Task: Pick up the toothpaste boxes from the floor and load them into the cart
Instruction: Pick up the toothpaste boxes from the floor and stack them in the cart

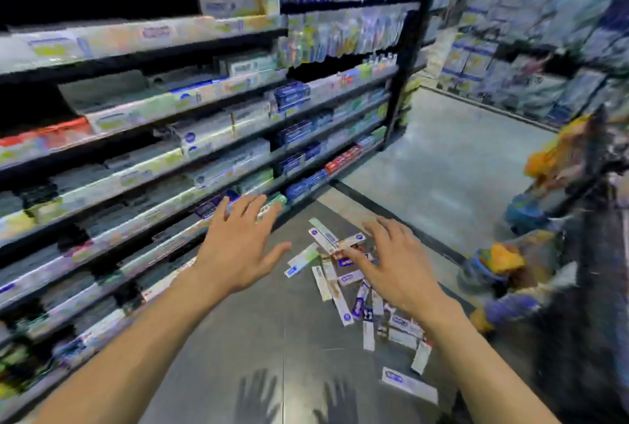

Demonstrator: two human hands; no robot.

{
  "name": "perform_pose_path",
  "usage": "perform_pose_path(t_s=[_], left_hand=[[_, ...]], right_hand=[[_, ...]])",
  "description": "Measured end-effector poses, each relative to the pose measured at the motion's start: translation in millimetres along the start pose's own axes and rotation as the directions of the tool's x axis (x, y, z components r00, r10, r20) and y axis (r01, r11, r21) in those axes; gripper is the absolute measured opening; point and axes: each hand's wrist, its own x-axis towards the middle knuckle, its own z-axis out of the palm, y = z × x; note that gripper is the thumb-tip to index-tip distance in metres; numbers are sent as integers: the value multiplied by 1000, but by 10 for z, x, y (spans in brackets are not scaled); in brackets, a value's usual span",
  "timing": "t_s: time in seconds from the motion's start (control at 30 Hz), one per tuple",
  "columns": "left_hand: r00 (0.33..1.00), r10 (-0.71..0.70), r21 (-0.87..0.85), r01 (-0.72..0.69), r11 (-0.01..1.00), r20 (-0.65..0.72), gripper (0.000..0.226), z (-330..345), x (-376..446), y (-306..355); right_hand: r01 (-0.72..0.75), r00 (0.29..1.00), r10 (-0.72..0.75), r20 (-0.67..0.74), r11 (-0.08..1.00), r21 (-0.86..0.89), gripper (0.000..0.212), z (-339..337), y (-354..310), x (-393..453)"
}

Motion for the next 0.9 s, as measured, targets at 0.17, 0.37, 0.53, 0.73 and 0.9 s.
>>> perform_pose_path(t_s=[0.17, 0.37, 0.53, 0.73, 0.9], left_hand=[[999, 46, -24, -45, 999, 25, 76, 291, 593, -79], [993, 91, -53, -87, 995, 76, 82, 704, 1517, -490], [977, 173, -83, -164, 983, 127, 88, 972, 2416, -820], [948, 270, -158, -245, 957, 170, 85, 1251, 3395, -1094], [929, 319, -193, -283, 939, 190, 87, 1542, 3997, -1133]], right_hand=[[-94, 994, 93, 50, 995, 21, 72, 110, 178, 491], [-184, 981, 181, 68, 983, 27, 71, 253, 176, 1229], [-285, 956, 281, 81, 958, 36, 68, 357, 143, 1975], [-380, 922, 374, 102, 924, 46, 77, 451, 141, 2783], [-411, 909, 407, 91, 911, 27, 91, 602, 300, 3294]])
